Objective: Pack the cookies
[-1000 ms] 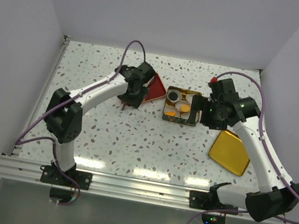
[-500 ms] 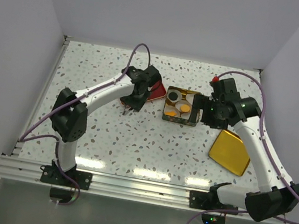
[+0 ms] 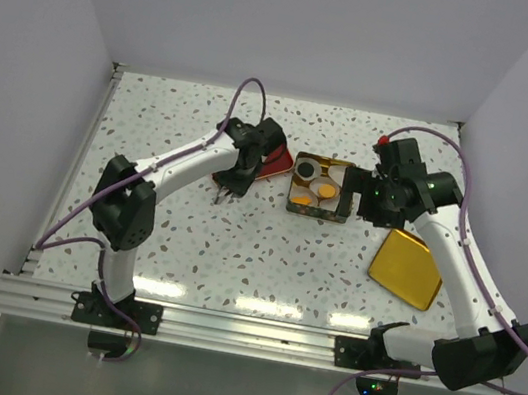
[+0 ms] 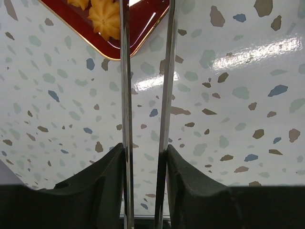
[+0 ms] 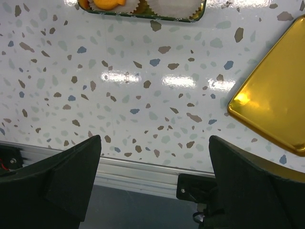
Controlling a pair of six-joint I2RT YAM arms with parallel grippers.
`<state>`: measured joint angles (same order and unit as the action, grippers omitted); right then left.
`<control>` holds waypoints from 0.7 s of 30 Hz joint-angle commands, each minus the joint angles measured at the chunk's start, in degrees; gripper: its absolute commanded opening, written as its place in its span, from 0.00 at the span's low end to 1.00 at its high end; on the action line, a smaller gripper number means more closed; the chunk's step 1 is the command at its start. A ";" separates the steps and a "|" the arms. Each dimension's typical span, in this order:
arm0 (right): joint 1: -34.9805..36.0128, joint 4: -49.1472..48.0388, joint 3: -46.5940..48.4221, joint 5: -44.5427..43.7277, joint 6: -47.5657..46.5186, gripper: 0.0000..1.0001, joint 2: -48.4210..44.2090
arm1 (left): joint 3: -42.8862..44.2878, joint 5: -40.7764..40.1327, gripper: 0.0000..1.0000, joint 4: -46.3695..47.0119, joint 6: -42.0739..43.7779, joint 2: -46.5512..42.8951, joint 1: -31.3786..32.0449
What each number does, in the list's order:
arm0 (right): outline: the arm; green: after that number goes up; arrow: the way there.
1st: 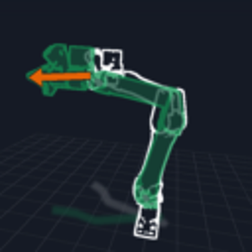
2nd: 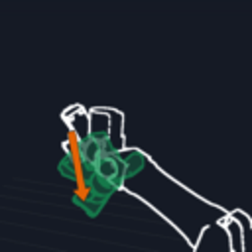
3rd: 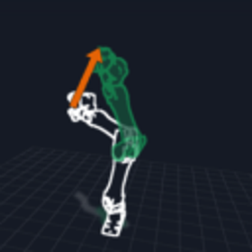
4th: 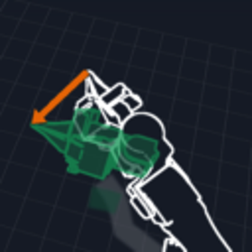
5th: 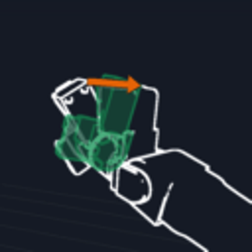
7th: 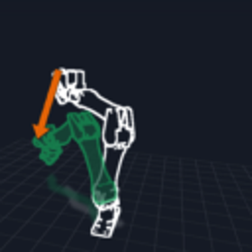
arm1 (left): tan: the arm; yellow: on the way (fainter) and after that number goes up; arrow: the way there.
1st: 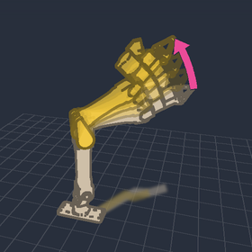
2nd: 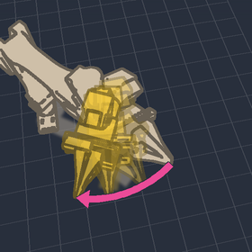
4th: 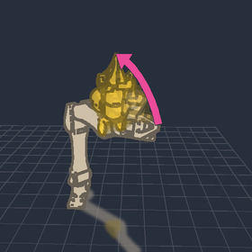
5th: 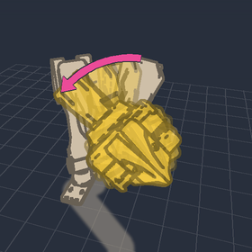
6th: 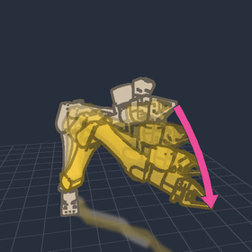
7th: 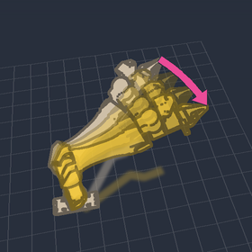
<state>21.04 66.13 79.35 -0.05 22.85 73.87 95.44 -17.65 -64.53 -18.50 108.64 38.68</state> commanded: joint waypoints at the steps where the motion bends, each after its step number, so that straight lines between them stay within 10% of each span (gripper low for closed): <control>1: -0.21 -1.00 0.63 1.37 -0.88 0.99 -0.04 | 4.31 -3.44 0.40 -2.79 -0.04 -0.80 0.08; 21: -0.56 3.74 4.15 -2.67 3.60 0.99 -6.54 | 27.34 7.70 0.39 -0.34 -0.48 5.62 3.86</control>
<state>20.86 68.23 82.54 -1.02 24.47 70.67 119.07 -14.72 -68.07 -18.48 114.41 40.42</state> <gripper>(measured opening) 0.986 0.396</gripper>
